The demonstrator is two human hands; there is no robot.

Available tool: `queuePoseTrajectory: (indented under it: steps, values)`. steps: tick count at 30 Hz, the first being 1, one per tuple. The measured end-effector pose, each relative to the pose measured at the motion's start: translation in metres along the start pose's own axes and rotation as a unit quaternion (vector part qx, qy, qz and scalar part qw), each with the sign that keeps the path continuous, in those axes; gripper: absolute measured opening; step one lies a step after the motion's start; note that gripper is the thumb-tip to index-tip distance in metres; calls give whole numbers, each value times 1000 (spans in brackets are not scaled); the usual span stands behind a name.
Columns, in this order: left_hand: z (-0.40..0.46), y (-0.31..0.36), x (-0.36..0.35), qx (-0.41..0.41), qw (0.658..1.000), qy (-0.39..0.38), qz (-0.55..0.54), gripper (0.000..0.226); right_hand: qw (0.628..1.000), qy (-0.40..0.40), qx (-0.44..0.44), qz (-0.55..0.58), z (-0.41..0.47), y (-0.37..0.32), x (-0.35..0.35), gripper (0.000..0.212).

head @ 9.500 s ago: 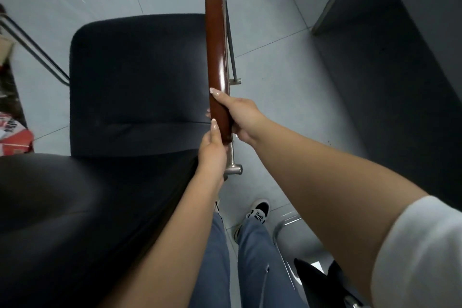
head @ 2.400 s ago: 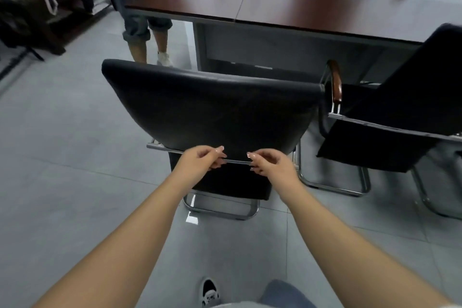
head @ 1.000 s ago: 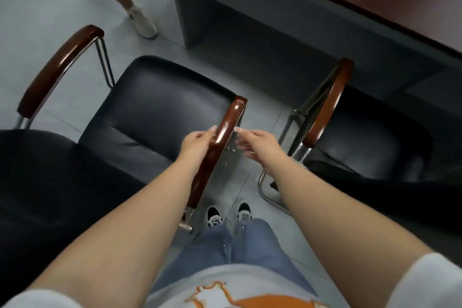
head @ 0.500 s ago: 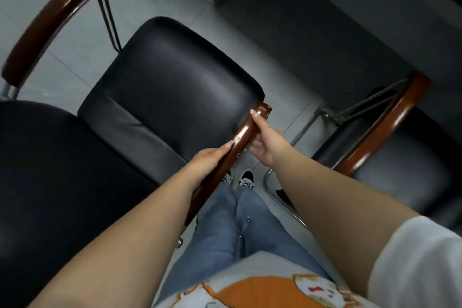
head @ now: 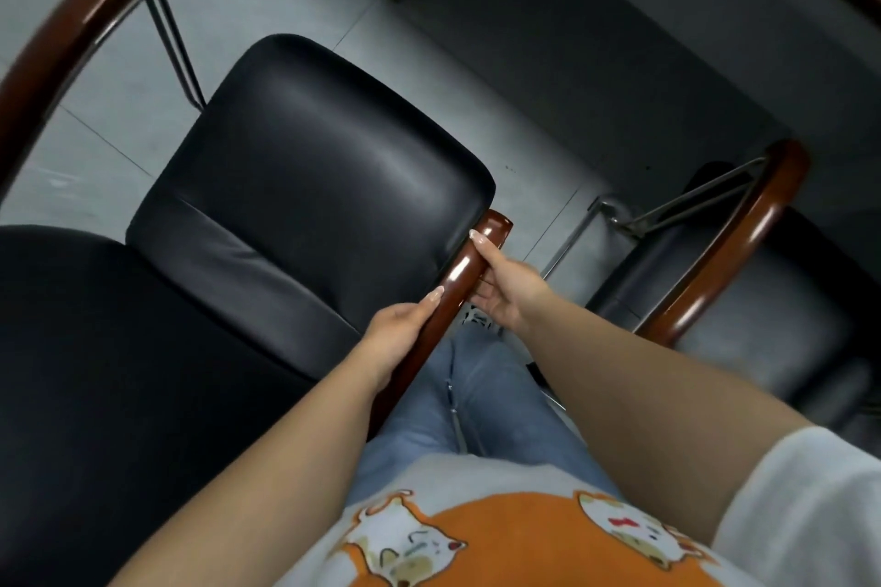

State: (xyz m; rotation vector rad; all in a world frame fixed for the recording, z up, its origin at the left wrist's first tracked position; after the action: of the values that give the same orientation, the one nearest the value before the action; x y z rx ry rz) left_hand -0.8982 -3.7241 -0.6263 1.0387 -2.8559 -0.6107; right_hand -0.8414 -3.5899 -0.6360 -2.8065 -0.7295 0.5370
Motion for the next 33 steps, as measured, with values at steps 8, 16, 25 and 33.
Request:
queuePoseTrajectory:
  steps: [8, 16, 25, 33]
  values:
    - [-3, 36, -8, -7, 999, 20, -40, 45, 999, -44, 8, -16, 1, -43, -11, 27]
    - [21, 75, -29, 2, 999, 14, -47, 46, 999, -47, 8, -11, 10, -89, 7, 39]
    - [51, 112, -57, 16, 1000, -6, 19, 51, 999, -20, 43, 28, 14, -124, 42, 32]
    - [75, 149, -72, -1, 999, -18, 41, 53, 997, 5, 64, 35, 25, -162, 53, 24]
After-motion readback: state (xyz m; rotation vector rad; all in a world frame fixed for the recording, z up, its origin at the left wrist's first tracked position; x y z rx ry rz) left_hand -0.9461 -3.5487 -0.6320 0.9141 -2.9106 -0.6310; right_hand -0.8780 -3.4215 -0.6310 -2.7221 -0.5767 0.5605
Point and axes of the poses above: each hand's wrist, its own z-axis towards the middle knuckle, its own x-axis out of the back of the hand, y = z × x, the point moved 8 cm from there along z, towards the middle knuckle, and after that the axes turned 11 degrees about -y, right-handed, at the moved point
